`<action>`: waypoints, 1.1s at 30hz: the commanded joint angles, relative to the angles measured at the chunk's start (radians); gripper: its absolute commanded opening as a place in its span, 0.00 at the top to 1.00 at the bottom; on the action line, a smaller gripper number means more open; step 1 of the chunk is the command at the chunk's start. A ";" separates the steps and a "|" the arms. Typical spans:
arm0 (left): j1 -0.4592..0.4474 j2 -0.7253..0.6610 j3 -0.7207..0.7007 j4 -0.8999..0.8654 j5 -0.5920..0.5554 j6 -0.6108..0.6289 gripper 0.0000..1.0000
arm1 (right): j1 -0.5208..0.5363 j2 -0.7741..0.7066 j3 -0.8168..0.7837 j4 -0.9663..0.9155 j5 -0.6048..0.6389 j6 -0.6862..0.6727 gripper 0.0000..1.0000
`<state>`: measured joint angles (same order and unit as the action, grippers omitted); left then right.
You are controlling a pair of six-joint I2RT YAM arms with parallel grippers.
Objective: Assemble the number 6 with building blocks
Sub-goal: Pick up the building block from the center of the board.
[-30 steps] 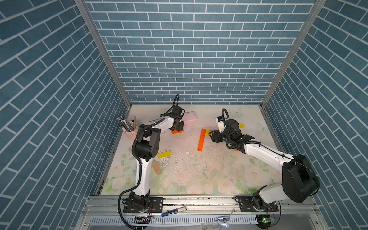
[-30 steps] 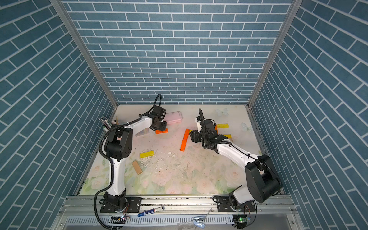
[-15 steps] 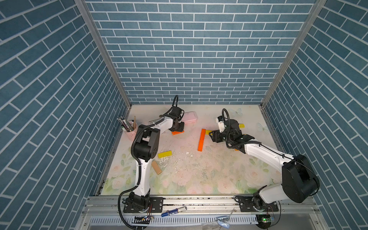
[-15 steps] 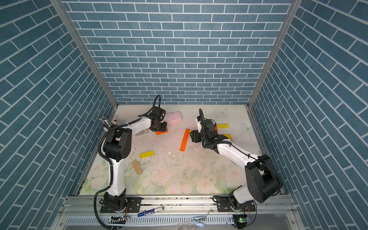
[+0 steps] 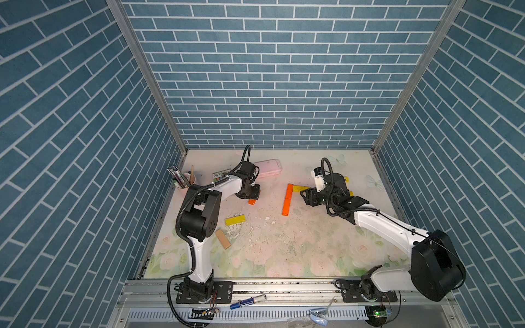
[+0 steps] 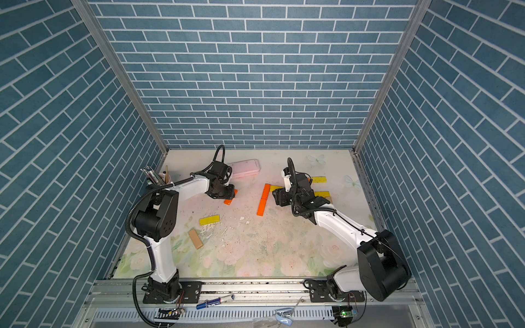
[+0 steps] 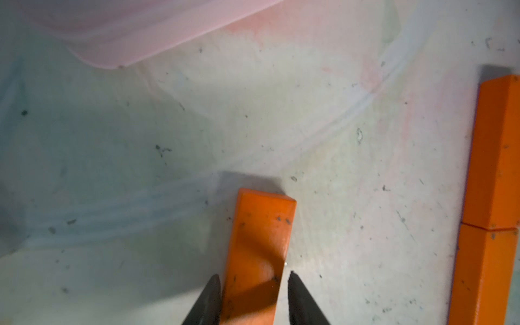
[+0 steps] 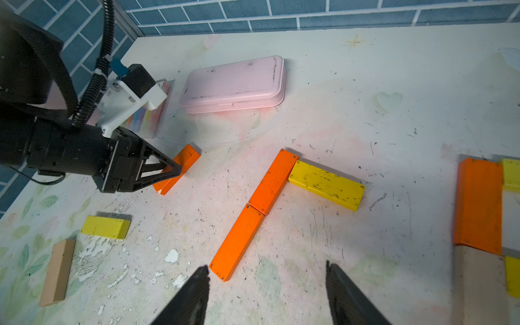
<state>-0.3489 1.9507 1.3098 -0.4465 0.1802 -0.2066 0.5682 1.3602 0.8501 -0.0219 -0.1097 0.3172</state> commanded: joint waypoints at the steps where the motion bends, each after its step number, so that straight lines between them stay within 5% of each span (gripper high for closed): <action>1: -0.008 -0.045 -0.008 -0.020 -0.027 -0.004 0.57 | -0.004 -0.028 -0.015 0.010 -0.010 0.020 0.33; 12: -0.048 0.073 0.091 -0.103 -0.143 0.022 0.45 | -0.004 -0.053 -0.025 -0.001 -0.008 0.023 0.34; 16: -0.068 0.087 0.097 -0.110 -0.151 0.022 0.51 | -0.003 -0.052 -0.016 -0.014 0.000 0.025 0.33; 23: -0.083 0.050 0.085 -0.124 -0.163 0.022 0.81 | -0.003 -0.079 0.004 -0.047 0.042 0.039 0.35; 33: -0.237 -0.158 0.080 -0.099 -0.068 0.123 0.84 | -0.004 -0.277 0.012 -0.152 0.299 0.116 0.36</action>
<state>-0.5247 1.8389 1.3884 -0.5465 0.0654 -0.1410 0.5682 1.1469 0.8310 -0.1165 0.0502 0.3721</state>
